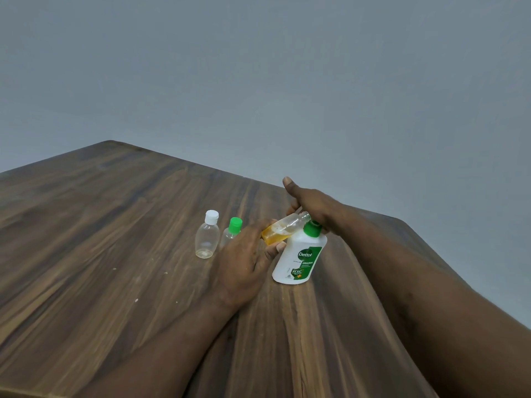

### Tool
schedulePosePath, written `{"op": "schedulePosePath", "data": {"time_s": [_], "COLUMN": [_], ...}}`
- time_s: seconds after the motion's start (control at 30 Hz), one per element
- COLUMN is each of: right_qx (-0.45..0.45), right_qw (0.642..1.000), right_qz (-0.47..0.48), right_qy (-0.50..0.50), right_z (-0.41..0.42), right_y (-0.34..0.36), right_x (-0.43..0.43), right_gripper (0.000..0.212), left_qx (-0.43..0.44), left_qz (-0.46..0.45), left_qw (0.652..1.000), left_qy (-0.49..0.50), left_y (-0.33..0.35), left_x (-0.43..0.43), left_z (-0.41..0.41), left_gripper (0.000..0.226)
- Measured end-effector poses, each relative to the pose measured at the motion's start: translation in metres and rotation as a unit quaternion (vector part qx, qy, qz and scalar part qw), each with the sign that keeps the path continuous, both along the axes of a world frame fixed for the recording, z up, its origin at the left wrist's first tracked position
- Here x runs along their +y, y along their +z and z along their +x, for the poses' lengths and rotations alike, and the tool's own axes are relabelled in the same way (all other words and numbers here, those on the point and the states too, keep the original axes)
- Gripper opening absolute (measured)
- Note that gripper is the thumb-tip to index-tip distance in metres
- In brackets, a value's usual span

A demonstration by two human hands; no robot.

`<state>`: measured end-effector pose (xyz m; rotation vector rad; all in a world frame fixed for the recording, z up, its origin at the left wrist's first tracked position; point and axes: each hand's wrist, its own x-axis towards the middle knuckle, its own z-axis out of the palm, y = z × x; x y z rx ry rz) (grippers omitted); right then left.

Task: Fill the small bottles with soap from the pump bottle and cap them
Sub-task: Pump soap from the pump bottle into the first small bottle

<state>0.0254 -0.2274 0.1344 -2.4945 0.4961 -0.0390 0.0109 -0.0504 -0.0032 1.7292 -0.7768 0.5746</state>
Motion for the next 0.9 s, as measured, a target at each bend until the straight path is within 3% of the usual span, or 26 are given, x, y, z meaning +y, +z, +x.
{"op": "schedulePosePath", "data": {"time_s": [0.5, 0.9], "right_qx": [-0.019, -0.005], "right_qw": [0.999, 0.999], "right_qz": [0.046, 0.035], "right_qy": [-0.016, -0.011], "right_z": [-0.006, -0.002], "right_y": [0.031, -0.003], "right_x": [-0.010, -0.010], "right_gripper": [0.094, 0.093], "left_qx": [0.006, 0.017], "left_qz": [0.002, 0.013], "left_qw": [1.000, 1.000], "left_qy": [0.002, -0.020], "left_y": [0.003, -0.003], "left_x": [0.001, -0.002], "left_z": [-0.001, 0.003], "left_gripper": [0.040, 0.039]}}
